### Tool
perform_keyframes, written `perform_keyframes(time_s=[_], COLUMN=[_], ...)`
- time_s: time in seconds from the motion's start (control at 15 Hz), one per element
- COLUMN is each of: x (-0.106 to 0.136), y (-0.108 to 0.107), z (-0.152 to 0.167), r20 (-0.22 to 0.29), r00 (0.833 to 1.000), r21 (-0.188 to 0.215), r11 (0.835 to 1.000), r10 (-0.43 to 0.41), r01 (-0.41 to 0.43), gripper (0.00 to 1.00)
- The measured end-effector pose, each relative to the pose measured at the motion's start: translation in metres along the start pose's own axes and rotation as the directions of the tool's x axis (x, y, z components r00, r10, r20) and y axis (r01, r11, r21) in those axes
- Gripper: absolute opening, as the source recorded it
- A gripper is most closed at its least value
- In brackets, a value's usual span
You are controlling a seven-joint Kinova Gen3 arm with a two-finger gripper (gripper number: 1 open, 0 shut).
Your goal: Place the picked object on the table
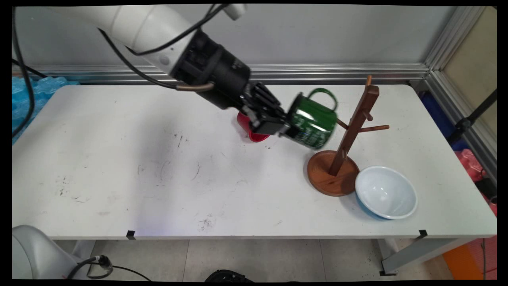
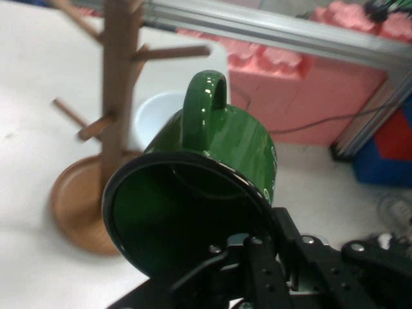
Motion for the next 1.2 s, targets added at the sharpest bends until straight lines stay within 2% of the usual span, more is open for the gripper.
perform_keyframes(time_s=[0.2,0.33,0.6,0.93,1.2], x=[-0.007,-0.014,-0.029,-0.044,-0.054], y=[-0.005,-0.009,-0.012,-0.013,-0.009], z=[-0.017,-0.03,-0.049,-0.061,-0.057], r20=[0.05,0.106,0.231,0.401,0.502], r00=[0.999,0.994,0.972,0.912,0.861], r21=[0.048,0.088,0.154,0.229,0.261], r11=[0.999,0.996,0.984,0.954,0.935], r10=[0.009,0.02,0.052,0.087,0.081], r01=[-0.012,-0.029,-0.089,-0.192,-0.24], gripper=[0.0,0.0,0.0,0.0,0.0])
